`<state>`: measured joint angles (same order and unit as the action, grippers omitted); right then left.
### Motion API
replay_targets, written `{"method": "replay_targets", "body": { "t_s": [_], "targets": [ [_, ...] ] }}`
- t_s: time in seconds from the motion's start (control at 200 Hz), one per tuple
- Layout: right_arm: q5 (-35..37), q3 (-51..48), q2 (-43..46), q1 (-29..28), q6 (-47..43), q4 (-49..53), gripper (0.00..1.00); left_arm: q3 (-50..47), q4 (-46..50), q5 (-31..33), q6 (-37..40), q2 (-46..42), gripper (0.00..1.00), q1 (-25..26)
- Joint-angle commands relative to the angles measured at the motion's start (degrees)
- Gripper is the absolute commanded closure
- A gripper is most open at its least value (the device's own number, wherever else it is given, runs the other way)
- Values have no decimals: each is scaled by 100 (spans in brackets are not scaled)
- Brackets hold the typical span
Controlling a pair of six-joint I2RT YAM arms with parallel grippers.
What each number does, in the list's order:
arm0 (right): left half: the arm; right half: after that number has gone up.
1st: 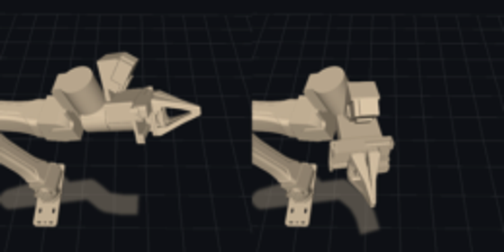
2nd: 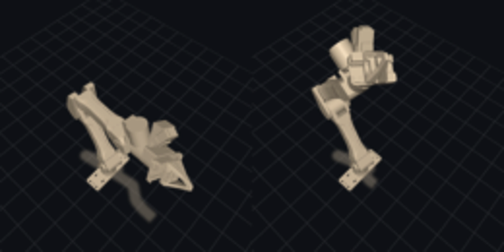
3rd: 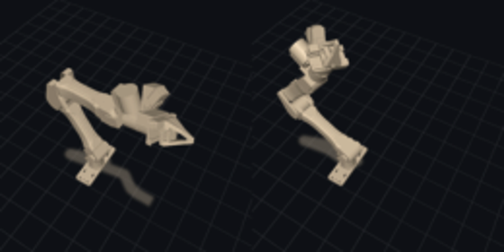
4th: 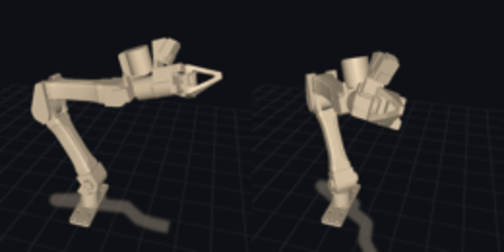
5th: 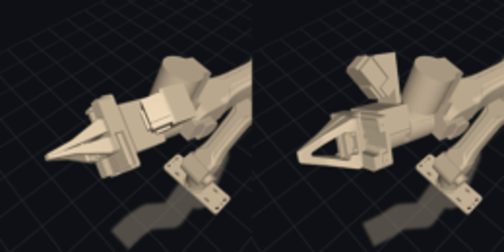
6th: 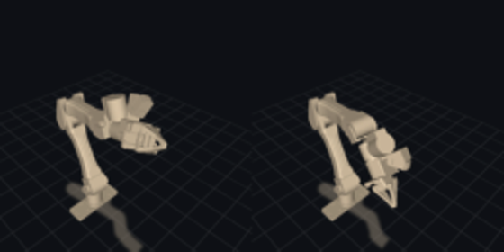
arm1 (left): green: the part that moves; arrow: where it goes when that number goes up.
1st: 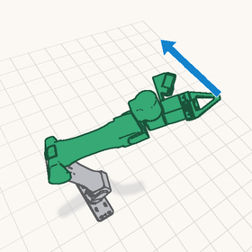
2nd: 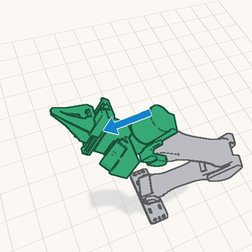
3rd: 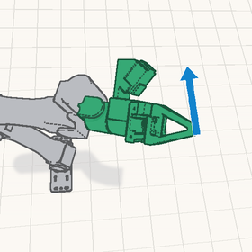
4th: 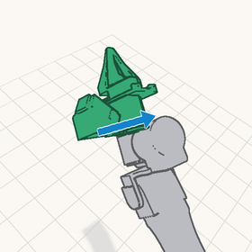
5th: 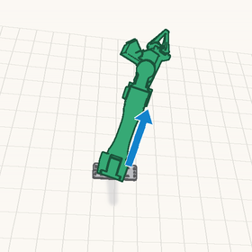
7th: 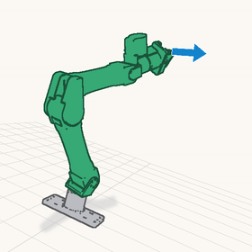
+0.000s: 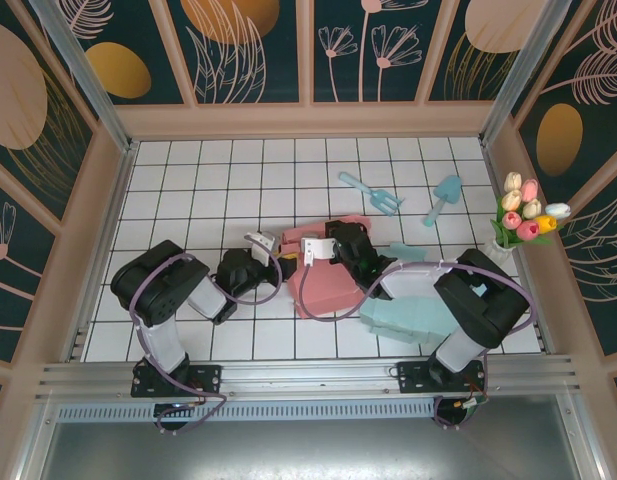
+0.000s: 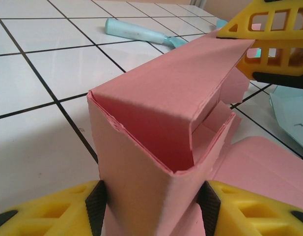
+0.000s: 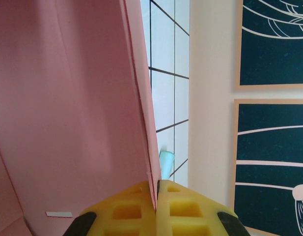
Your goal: Fold the paper box
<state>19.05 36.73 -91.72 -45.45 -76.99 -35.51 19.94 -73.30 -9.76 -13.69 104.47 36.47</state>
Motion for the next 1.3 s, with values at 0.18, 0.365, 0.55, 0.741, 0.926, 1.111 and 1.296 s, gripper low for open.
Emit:
{"method": "replay_targets", "body": {
  "t_s": [0.18, 0.365, 0.55, 0.741, 0.926, 1.111, 1.296],
  "targets": [
    [-560, -109, 66, -131, 222, 272, 100, -47, 35, 87, 25, 54, 49, 114],
    [-551, -87, 24, -134, 250, 275, 100, -232, -629, -18, -139, 57, 51, 135],
    [-353, -60, -86, -281, 275, 192, 100, -126, -703, 156, -128, 97, 52, 387],
    [-104, -224, -86, -487, 204, -52, 100, -105, -817, 572, -240, 125, 52, 430],
    [-19, -383, 65, -672, 250, -140, 100, -35, -935, 630, -305, 186, 51, 431],
    [192, -352, -41, -831, 353, -163, 100, 71, -1046, 680, -366, 231, 51, 576],
    [239, -333, -22, -936, 516, -152, 100, 192, -1087, 1079, -378, 302, 51, 790]
  ]
}}
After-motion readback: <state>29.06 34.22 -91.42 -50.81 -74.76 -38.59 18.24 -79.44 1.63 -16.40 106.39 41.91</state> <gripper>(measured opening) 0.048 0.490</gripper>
